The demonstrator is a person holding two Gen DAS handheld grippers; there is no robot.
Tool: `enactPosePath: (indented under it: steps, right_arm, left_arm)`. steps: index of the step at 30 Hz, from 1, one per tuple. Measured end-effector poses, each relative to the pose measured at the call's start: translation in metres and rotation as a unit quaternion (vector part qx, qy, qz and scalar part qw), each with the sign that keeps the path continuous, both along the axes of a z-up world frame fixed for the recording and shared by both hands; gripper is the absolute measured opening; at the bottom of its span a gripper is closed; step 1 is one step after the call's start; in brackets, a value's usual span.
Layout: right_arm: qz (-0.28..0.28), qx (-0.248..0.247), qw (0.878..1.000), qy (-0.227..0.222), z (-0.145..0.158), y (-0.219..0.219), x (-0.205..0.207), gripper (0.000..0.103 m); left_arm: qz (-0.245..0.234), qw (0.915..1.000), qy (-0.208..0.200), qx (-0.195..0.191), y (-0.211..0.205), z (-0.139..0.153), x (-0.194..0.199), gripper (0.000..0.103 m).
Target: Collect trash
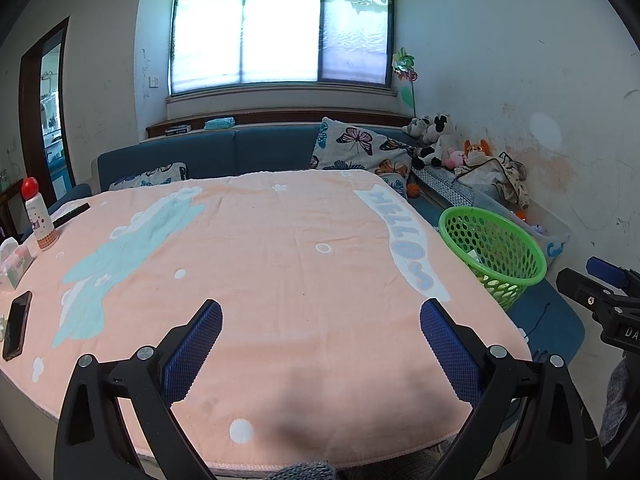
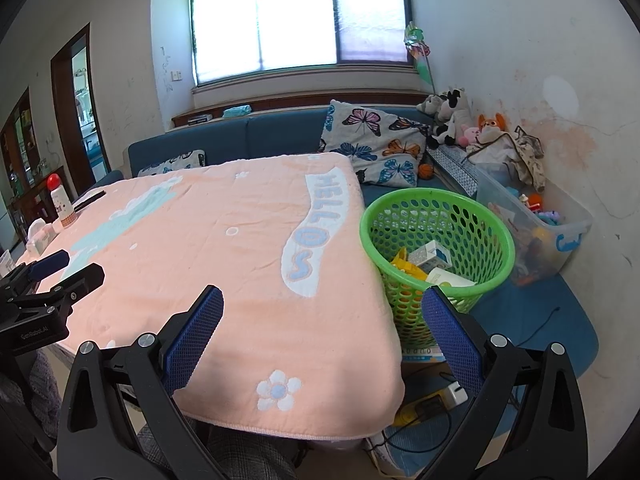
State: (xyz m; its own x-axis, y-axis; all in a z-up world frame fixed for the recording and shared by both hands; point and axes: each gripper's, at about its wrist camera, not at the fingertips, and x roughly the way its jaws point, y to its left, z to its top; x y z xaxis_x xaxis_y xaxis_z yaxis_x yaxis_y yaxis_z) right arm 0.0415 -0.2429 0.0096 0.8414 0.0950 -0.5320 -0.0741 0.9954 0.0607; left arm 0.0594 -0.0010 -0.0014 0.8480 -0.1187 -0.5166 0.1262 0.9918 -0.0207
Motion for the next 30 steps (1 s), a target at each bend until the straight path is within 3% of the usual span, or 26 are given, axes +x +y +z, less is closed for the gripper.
enactPosePath:
  steps: [30]
  right_arm:
    - [0.003, 0.002, 1.000, 0.000, -0.0031, 0.0037, -0.0004, 0.099]
  left_arm:
    - [-0.004, 1.0000, 0.003, 0.000, -0.0010, 0.0017, 0.0017, 0.096]
